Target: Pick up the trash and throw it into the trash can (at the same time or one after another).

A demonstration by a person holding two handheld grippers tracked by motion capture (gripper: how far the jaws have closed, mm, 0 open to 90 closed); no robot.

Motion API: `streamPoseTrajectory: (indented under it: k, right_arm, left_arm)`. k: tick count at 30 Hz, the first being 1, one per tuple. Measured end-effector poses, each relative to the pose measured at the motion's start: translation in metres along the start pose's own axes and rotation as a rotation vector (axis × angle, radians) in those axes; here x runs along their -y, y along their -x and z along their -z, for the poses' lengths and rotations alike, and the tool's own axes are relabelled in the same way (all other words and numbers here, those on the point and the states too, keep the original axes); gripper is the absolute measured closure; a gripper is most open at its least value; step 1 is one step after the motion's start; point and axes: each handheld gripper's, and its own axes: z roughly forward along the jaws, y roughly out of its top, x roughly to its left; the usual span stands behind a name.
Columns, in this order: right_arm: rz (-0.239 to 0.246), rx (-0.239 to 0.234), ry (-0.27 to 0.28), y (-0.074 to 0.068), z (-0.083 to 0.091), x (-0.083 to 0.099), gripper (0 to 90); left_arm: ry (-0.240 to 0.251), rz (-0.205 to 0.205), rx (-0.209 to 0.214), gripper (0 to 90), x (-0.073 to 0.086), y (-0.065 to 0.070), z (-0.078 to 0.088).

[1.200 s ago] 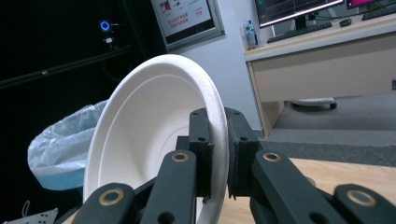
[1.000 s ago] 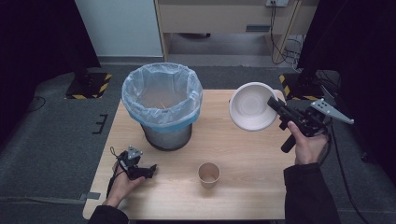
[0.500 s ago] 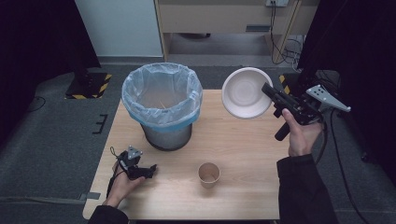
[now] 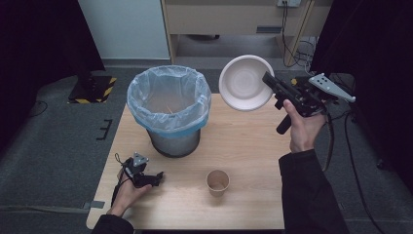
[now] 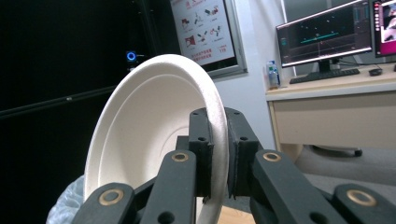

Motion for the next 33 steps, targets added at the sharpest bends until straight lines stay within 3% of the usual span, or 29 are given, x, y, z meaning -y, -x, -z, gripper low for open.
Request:
streamPoseTrajectory:
  k: [15,33]
  right_arm:
    - [0.012,-0.044,-0.010,-0.027,-0.042,-0.005,83.1]
    - [-0.001,-0.059,0.001,-0.043,-0.082,-0.003,83.2]
  left_arm:
    - [0.001,0.001,-0.001,0.0,0.000,0.000,0.000]
    - [0.001,0.001,-0.001,0.0,0.000,0.000,0.000]
